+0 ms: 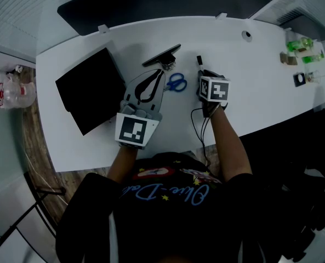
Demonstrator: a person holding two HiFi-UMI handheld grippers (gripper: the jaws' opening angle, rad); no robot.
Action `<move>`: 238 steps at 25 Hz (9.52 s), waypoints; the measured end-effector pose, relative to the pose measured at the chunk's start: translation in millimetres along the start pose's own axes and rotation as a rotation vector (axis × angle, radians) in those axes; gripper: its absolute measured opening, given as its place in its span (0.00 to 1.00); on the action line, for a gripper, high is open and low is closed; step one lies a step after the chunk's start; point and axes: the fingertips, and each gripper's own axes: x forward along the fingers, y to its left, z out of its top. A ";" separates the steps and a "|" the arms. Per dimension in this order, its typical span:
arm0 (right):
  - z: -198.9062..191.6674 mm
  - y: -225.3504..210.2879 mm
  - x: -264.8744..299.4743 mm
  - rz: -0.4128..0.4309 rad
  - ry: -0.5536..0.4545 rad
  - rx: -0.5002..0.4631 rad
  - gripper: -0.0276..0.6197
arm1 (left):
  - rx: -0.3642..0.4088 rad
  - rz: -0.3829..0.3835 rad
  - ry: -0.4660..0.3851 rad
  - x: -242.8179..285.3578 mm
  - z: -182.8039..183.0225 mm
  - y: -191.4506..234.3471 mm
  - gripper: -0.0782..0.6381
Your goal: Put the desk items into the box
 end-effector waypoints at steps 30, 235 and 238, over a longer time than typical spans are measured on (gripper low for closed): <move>50.1 6.7 -101.5 0.136 -0.380 0.110 0.15 | 0.082 -0.023 0.040 -9.0 23.0 -22.4 0.12; 8.6 457.8 -132.9 0.933 -0.274 -0.765 0.15 | -0.032 0.642 0.015 -326.4 8.2 180.7 0.12; 3.7 460.7 -127.4 0.939 -0.247 -0.794 0.15 | -0.047 0.645 0.007 -325.3 9.8 182.2 0.12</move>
